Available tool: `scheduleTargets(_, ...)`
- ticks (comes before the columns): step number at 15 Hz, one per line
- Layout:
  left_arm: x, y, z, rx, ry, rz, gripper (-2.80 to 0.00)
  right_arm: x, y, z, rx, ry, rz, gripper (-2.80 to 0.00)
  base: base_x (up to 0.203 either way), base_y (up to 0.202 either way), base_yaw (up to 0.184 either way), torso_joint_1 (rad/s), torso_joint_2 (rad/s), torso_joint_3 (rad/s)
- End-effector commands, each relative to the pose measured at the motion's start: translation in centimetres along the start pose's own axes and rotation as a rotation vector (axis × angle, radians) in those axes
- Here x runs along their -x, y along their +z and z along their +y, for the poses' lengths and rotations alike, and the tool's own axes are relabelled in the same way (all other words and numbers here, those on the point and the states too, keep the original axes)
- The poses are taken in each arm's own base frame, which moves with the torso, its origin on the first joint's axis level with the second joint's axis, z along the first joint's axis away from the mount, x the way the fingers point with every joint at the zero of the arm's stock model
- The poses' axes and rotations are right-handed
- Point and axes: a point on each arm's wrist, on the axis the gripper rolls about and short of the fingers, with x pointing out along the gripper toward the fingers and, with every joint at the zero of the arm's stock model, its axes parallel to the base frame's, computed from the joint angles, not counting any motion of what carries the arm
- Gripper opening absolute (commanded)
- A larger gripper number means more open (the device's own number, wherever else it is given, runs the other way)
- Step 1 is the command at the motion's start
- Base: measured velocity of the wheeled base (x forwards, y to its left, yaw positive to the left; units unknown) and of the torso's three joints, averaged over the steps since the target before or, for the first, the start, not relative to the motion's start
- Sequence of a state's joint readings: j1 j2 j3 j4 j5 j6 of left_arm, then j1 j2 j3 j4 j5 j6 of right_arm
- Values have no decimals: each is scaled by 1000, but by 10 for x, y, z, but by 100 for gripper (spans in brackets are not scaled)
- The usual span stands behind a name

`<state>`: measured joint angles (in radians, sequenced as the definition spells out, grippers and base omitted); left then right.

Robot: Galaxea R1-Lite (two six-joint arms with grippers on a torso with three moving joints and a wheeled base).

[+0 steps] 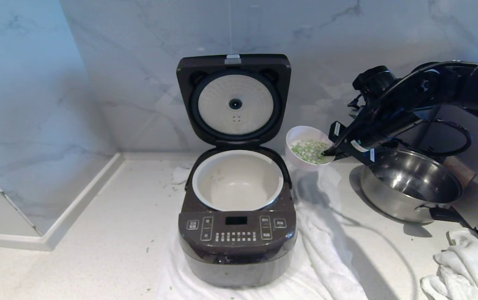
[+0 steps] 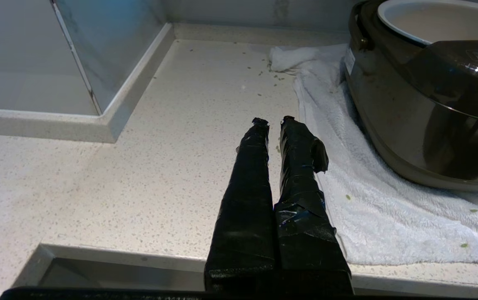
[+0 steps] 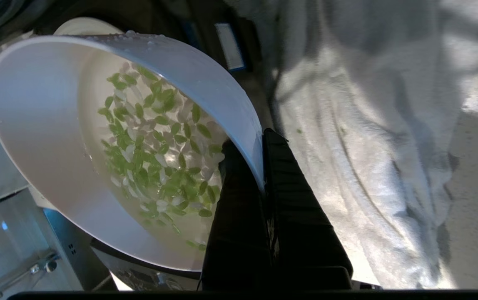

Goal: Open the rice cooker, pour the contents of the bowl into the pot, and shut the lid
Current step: Pour the water from the bowl into the rice cooker

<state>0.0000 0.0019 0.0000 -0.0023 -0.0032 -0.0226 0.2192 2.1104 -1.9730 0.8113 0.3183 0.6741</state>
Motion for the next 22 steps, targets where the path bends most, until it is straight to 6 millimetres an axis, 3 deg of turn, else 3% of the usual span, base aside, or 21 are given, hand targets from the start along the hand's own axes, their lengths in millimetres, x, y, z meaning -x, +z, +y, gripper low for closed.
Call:
scheduleTargets(1, 0, 0, 0, 0, 0, 2, -280, -5, -9, 10, 20, 11, 24, -280, 0, 0, 0, 0, 0, 0)
scheduleTargets(5, 0, 0, 0, 0, 0, 2, -280, -22, -20, 25, 23, 26, 50, -280, 0, 0, 0, 0, 0, 0)
scheduleTargets(22, 0, 0, 0, 2, 0, 3, -280, -68, -30, 45, 9, 92, 49, -280, 0, 0, 0, 0, 0, 0)
